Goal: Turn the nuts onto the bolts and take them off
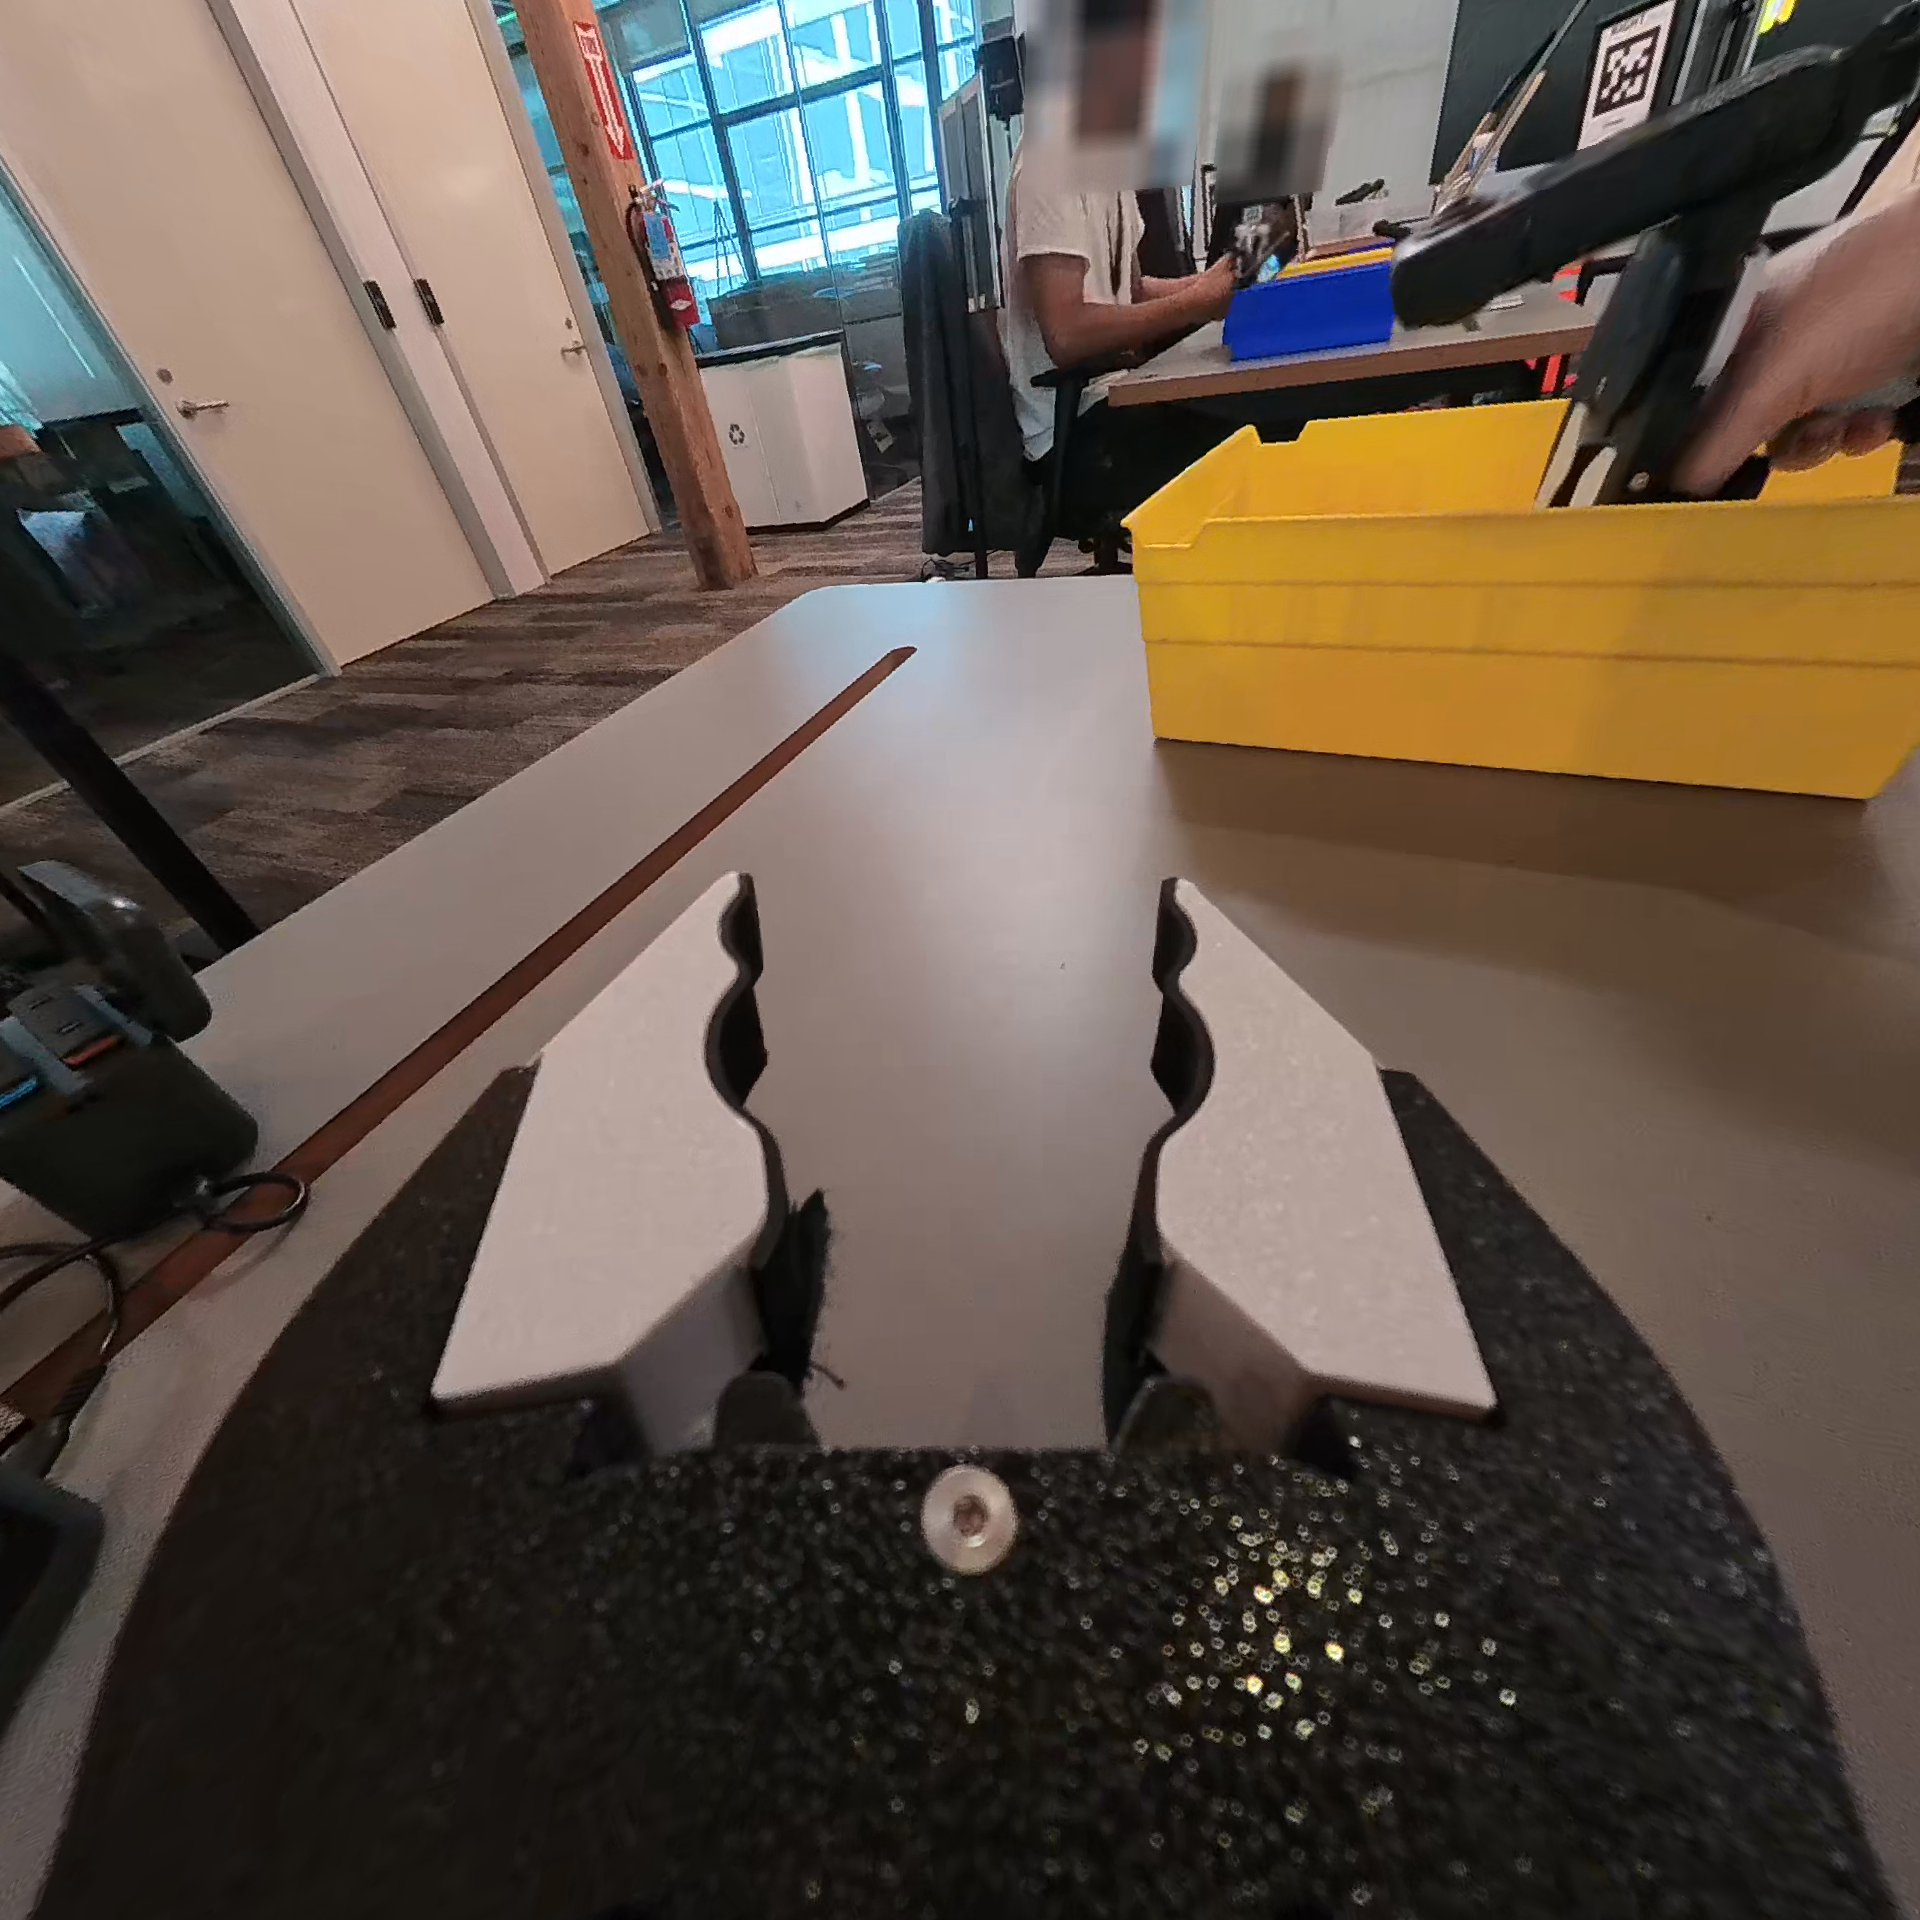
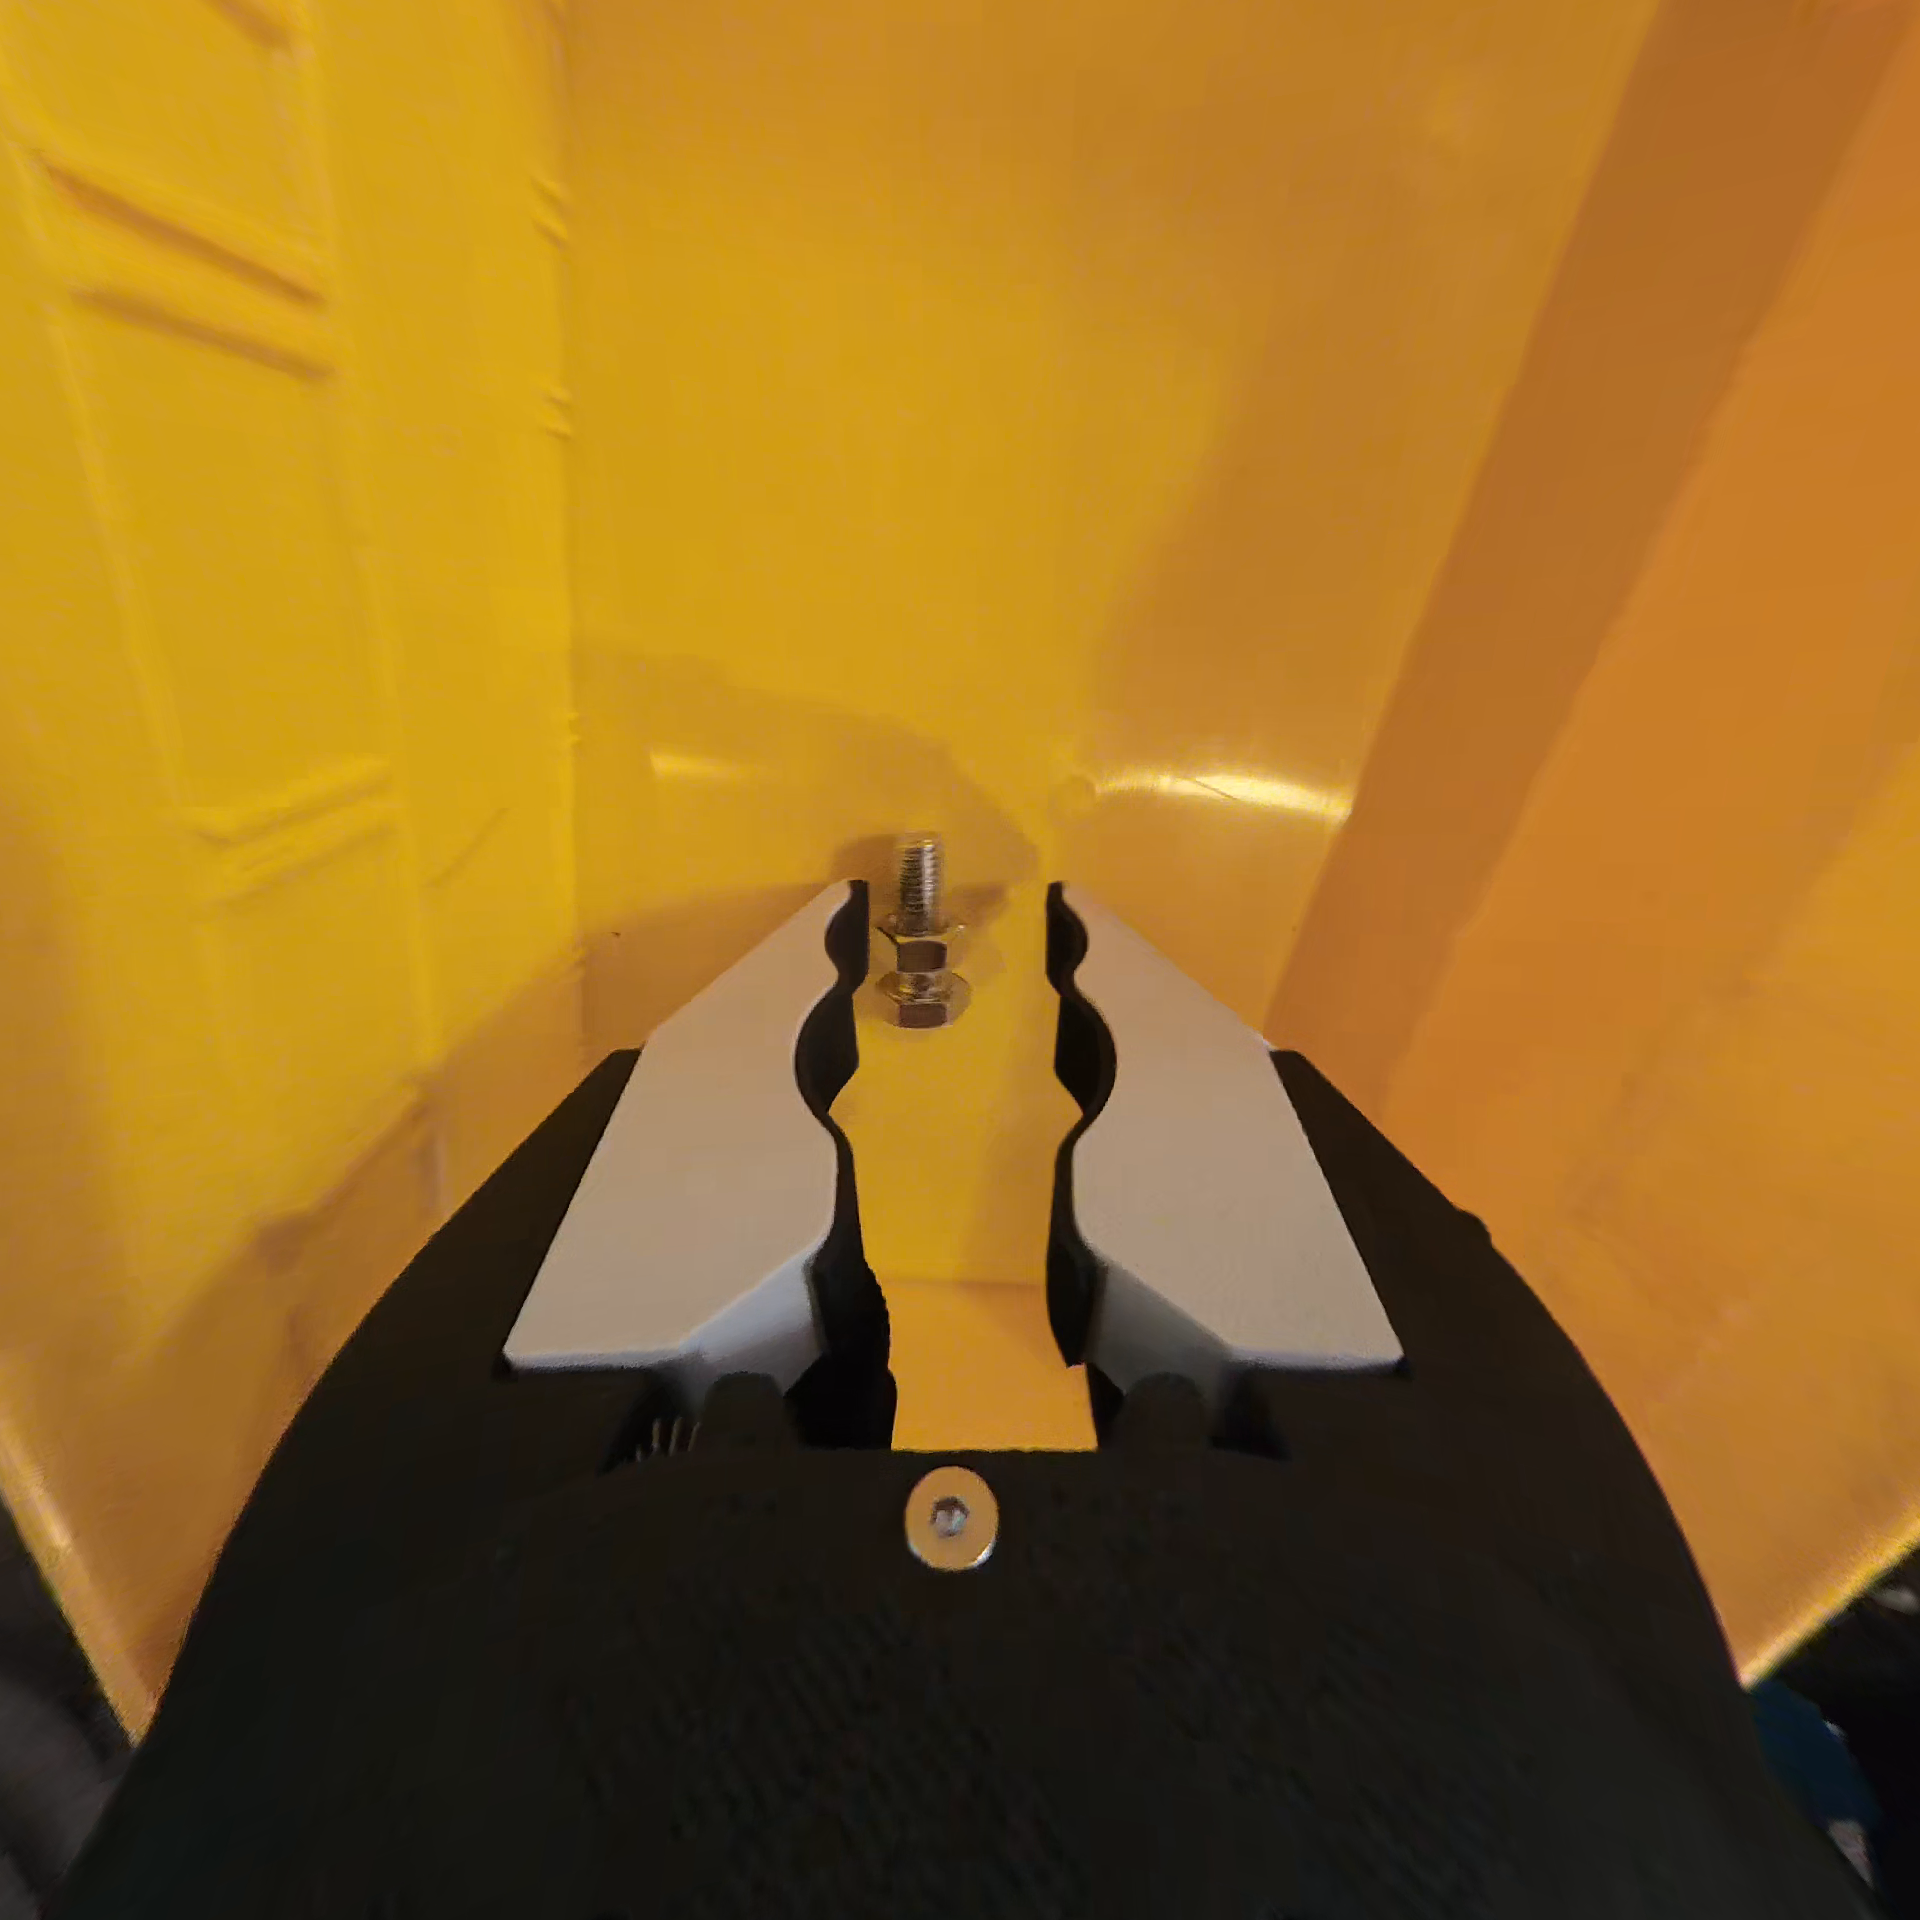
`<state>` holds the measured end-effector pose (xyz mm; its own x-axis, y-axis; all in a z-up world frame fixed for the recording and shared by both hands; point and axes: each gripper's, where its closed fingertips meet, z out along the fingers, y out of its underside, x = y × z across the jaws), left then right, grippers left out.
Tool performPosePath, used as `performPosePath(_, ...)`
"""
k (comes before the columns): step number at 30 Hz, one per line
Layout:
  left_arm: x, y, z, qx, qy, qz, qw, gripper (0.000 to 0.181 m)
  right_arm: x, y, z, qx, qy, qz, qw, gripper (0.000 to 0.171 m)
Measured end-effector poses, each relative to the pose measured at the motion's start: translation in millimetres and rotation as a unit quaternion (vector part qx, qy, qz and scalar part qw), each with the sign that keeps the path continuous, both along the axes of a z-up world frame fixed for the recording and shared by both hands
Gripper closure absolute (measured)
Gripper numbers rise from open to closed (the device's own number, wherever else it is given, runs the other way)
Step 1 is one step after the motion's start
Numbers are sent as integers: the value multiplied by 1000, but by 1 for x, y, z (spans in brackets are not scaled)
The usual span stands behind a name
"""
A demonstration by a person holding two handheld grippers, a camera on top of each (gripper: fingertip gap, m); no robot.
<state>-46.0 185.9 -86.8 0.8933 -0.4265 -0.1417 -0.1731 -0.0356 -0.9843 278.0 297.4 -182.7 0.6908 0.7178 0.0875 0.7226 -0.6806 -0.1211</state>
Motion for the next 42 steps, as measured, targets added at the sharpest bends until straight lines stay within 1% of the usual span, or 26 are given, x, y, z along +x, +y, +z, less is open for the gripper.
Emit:
performPosePath(2,0,0,0,0,0,0,1000,108,5,11,9,45,-2,-7,999,135)
performPosePath(4,0,1,1,4,-3,2,1000,111,7,19,29,96,12,-16,995,140)
performPosePath(7,0,1,0,2,-3,3,1000,114,0,23,71,167,85,-39,982,145)
performPosePath(10,1,2,-1,-1,-1,3,1000,117,-12,17,117,252,163,-55,952,150)
performPosePath(11,-2,3,-3,-7,1,18,1000,124,-19,13,131,280,189,-55,939,152)
performPosePath(13,-15,7,-8,-18,10,61,998,150,-41,-1,156,326,248,-41,911,155)
performPosePath(15,-23,8,-16,-38,20,84,996,173,-76,-25,175,357,319,11,878,158)
performPosePath(16,-26,9,-18,-44,19,91,995,180,-93,-35,182,371,351,27,859,160)
performPosePath(17,-27,9,-19,-48,16,91,995,181,-111,-45,187,380,382,40,842,161)
performPosePath(19,-28,9,-20,-52,8,94,994,181,-148,-60,184,383,434,58,813,162)
performPosePath(21,-32,9,-20,-56,1,104,993,181,-186,-71,173,390,470,90,787,163)
performPosePath(23,-43,10,-23,-66,1,136,988,181,-220,-76,161,429,488,134,748,164)
performPosePath(26,-53,9,-25,-72,2,158,985,181,-264,-81,144,462,524,161,697,165)
performPosePath(27,-56,9,-25,-70,3,165,984,181,-275,-81,138,478,523,166,686,165)
performPosePath(29,-59,10,-23,-57,12,172,983,181,-282,-73,132,530,499,144,670,165)
performPosePath(31,-61,9,-10,-11,25,176,984,181,-275,-69,137,585,487,112,639,168)
performPosePath(33,-57,4,9,49,26,172,983,181,-279,-70,138,583,498,111,632,169)
performPosePath(36,-47,-5,26,119,41,160,979,181,-288,-74,130,590,472,149,638,171)
performPosePath(39,-41,-7,24,132,78,161,975,181,-296,-78,125,586,464,173,641,171)
performPosePath(42,-42,-10,21,110,118,172,972,181,-300,-82,122,581,462,191,642,171)
